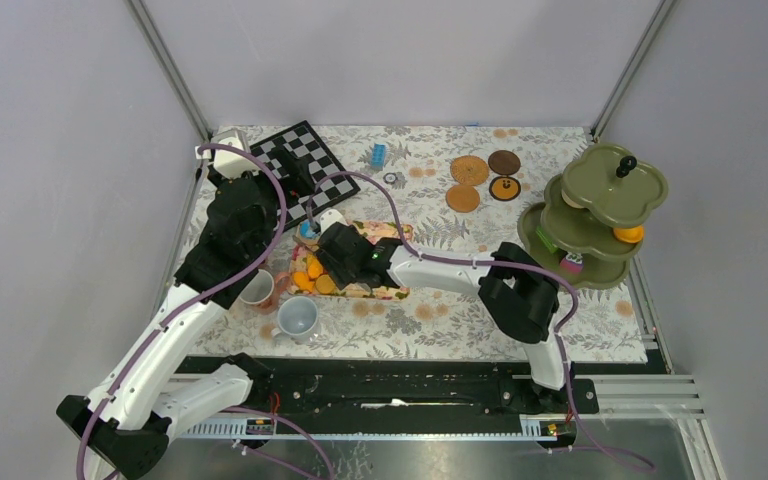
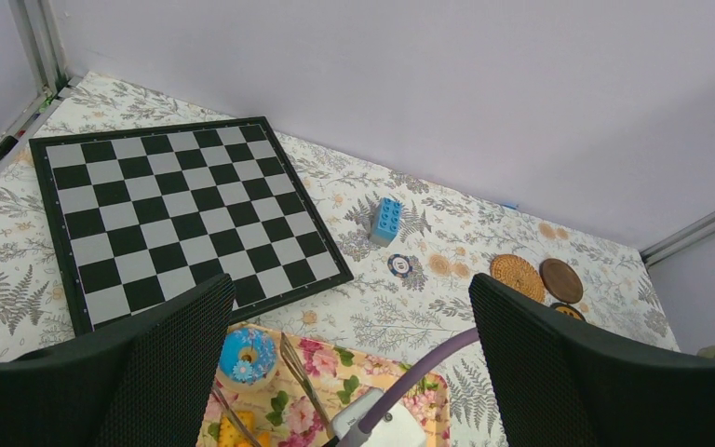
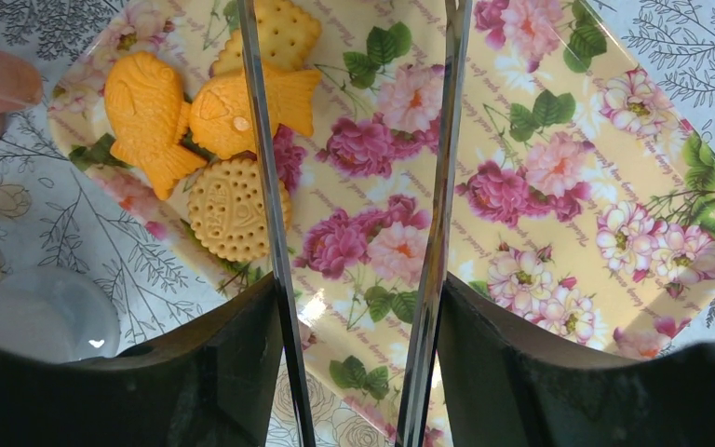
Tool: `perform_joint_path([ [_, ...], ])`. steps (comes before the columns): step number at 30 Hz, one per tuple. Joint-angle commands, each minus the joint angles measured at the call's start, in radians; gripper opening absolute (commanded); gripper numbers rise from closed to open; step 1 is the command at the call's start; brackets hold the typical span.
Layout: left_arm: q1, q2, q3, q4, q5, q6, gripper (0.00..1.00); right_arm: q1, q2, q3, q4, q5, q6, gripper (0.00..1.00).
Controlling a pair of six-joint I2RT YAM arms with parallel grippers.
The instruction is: Serve the afternoon tea
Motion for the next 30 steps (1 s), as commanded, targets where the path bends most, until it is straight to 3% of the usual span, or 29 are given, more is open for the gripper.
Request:
perform_joint_path([
  [1, 0.004, -0.017, -0.008, 0.044, -0.012, -0.003, 0.99, -0.003, 0.019, 0.07, -0.022, 0.054, 0.012, 0.63],
  [21, 0.004, -0.015, -0.012, 0.052, 0.013, 0.002, 0.99, -0.003, 0.068, 0.134, -0.028, 0.077, 0.017, 0.51],
  [30, 0.004, -0.014, -0.012, 0.052, 0.013, 0.005, 0.99, -0.002, -0.083, 0.025, -0.028, 0.079, 0.042, 0.45],
])
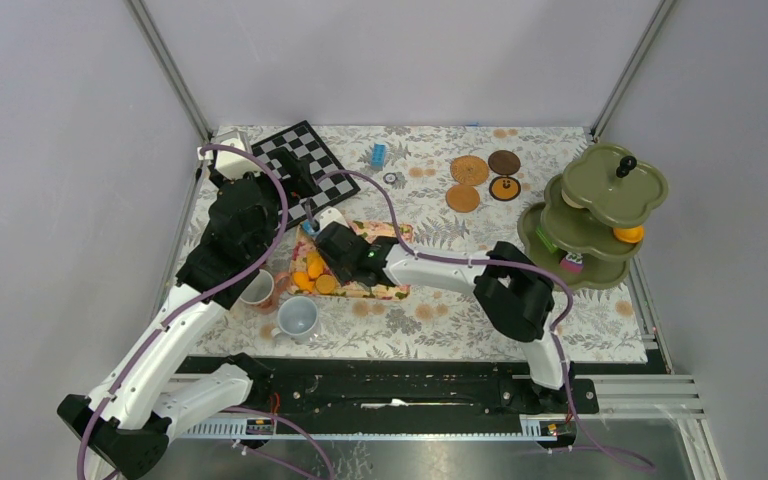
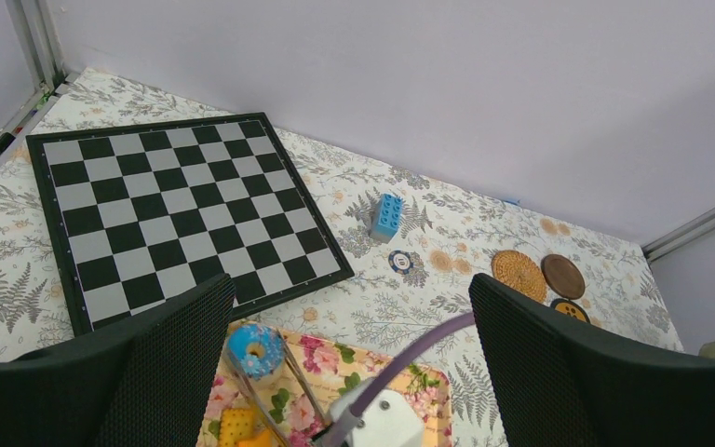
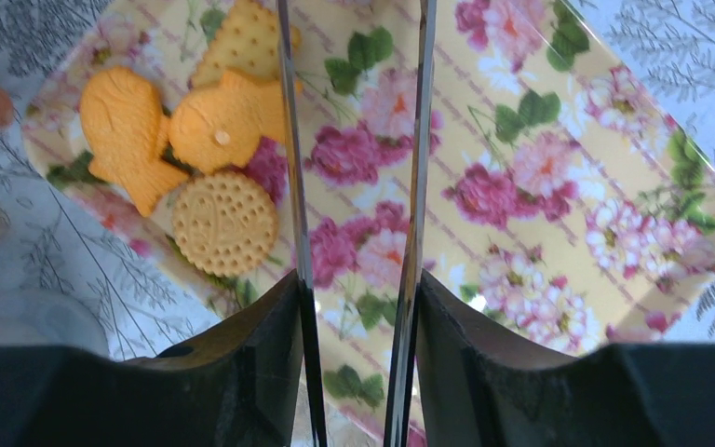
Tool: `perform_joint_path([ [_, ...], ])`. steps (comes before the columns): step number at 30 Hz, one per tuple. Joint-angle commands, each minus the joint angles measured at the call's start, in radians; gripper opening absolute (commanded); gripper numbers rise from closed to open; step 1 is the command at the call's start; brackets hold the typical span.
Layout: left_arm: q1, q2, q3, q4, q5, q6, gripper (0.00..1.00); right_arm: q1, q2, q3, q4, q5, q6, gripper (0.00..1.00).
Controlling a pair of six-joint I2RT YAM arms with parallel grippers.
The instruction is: Serve the afternoon tea
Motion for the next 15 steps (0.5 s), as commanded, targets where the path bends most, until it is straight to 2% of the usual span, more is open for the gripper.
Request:
perform_joint_path([
  [1, 0.004, -0.013, 0.0, 0.045, 0.007, 0.004, 0.99, -0.002, -0.169, -0.078, 0.011, 0.041, 0.028, 0.45],
  [10, 0.005, -0.007, 0.002, 0.044, 0.019, 0.004, 0.99, -0.003, -0.523, -0.401, -0.022, 0.146, 0.125, 0.43],
  [12, 0.004, -0.005, 0.003, 0.045, 0.023, 0.003, 0.99, -0.004, -0.609, -0.443, -0.117, 0.258, 0.215, 0.43],
  [15, 0.003, -0.003, 0.008, 0.04, 0.044, -0.004, 0.99, -0.032, -0.709, -0.453, -0.408, 0.43, 0.487, 0.42],
])
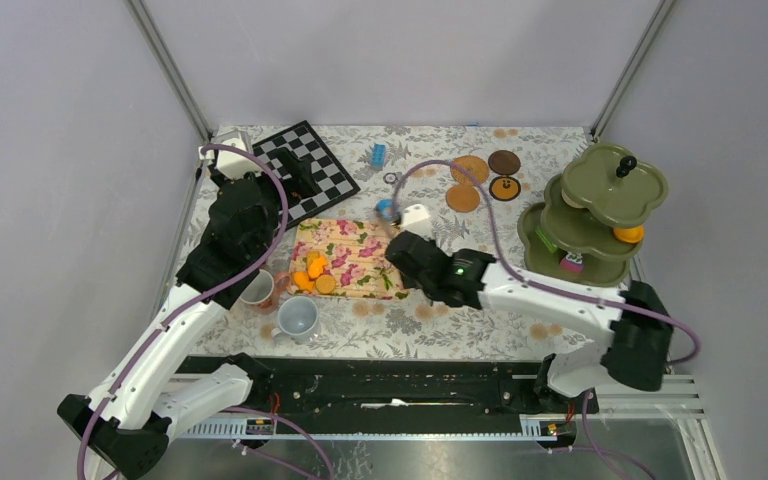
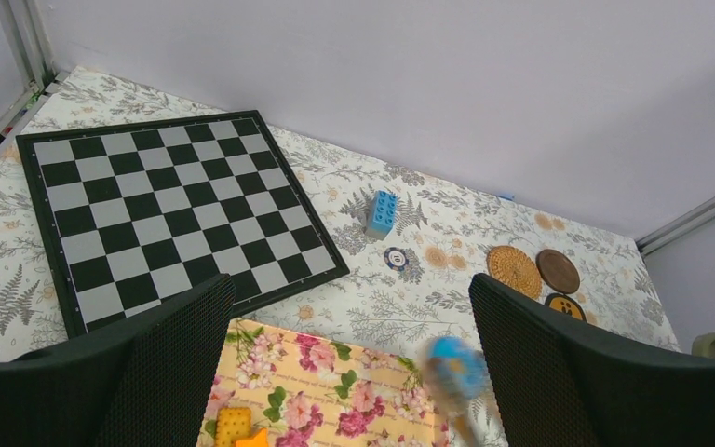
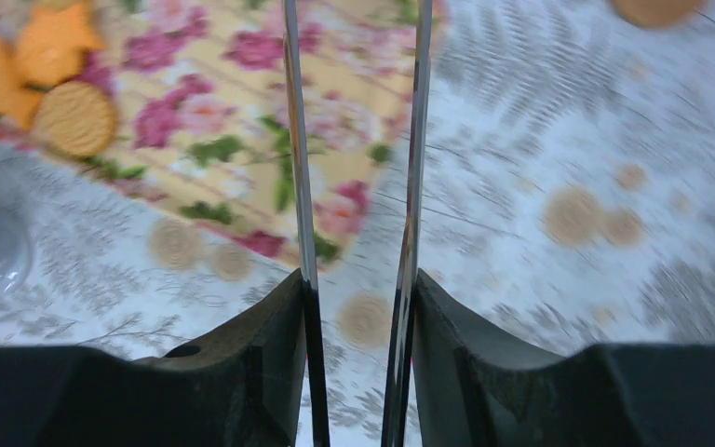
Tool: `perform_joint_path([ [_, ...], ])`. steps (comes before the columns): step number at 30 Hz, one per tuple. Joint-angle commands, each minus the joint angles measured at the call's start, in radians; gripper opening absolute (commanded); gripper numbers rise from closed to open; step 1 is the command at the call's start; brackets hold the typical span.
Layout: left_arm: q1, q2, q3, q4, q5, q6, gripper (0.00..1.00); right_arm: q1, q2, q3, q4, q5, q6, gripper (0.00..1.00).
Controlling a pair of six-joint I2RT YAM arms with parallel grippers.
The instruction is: Serve the afternoon tea
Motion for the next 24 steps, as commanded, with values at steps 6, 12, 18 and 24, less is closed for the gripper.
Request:
perform_joint_path([
  [6, -0.008, 0.002, 0.013, 0.038, 0.055, -0.01, 0.99, -0.123, -0.322, -0.111, -0.608, 0.425, 0.626, 0.42],
  [12, -0.013, 0.011, 0.008, 0.041, 0.054, -0.007, 0.99, -0.169, -0.37, -0.085, -0.72, 0.537, 0.674, 0.42],
  [18, -0.018, 0.007, 0.01, 0.042, 0.067, -0.01, 0.99, -0.238, -0.4, -0.107, -0.794, 0.561, 0.742, 0.43],
  [24, -0.034, 0.017, 0.006, 0.044, 0.068, -0.007, 0.99, -0.3, -0.419, -0.131, -0.793, 0.59, 0.775, 0.42],
])
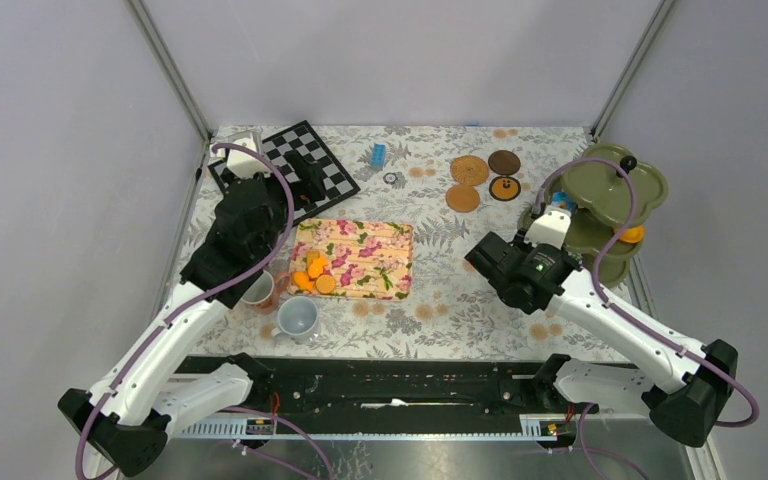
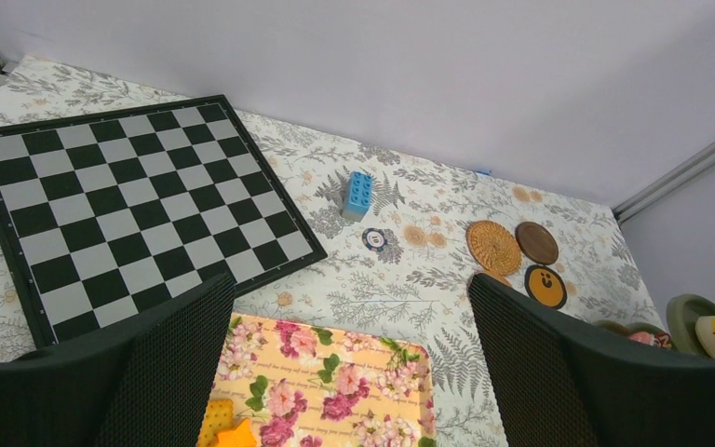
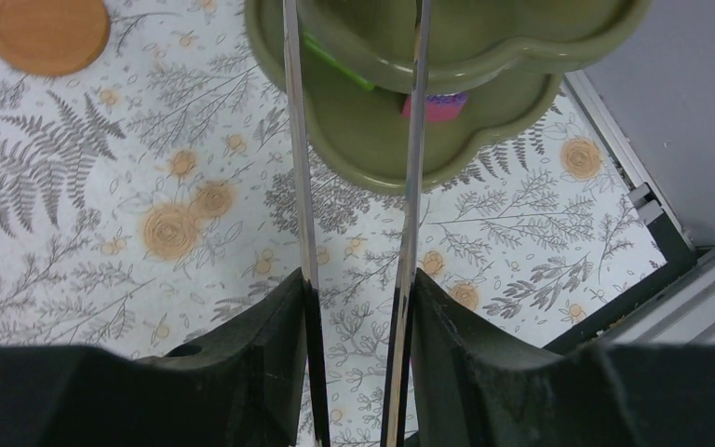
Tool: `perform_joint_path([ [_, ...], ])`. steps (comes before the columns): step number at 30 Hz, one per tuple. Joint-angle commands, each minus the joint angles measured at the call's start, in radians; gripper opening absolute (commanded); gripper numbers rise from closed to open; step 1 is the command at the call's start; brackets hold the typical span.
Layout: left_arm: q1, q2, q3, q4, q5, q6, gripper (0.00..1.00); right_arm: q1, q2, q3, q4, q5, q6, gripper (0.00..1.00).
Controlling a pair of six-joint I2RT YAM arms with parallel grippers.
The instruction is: Serve the afternoon tea
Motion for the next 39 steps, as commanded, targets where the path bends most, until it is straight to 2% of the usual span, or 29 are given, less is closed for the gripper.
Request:
perform_joint_path([
  [1, -0.009, 0.006, 0.006, 0.045, 0.017, -0.006, 0.99, -0.053, -0.026, -0.019, -0.029, 0.1, 0.076, 0.42],
  [7, -0.01, 0.008, 0.005, 0.047, 0.023, -0.005, 0.99, -0.156, -0.085, -0.099, 0.098, 0.015, -0.012, 0.42],
  [13, -0.01, 0.009, 0.007, 0.048, 0.031, -0.005, 0.99, -0.168, -0.086, -0.11, 0.107, -0.007, -0.029, 0.43],
  [19, -0.01, 0.012, 0.007, 0.048, 0.035, -0.002, 0.99, -0.168, -0.1, -0.123, 0.113, -0.01, -0.046, 0.54],
  [28, -0.01, 0.02, 0.01, 0.047, 0.051, -0.002, 0.99, -0.168, -0.123, -0.099, 0.115, -0.011, -0.108, 0.6],
  [32, -0.009, 0.021, 0.009, 0.047, 0.052, -0.002, 0.99, -0.168, -0.155, -0.087, 0.125, -0.032, -0.148, 0.6],
  [39, -0.01, 0.027, 0.011, 0.047, 0.067, 0.0, 0.99, -0.169, -0.28, -0.104, 0.237, -0.15, -0.338, 0.55],
])
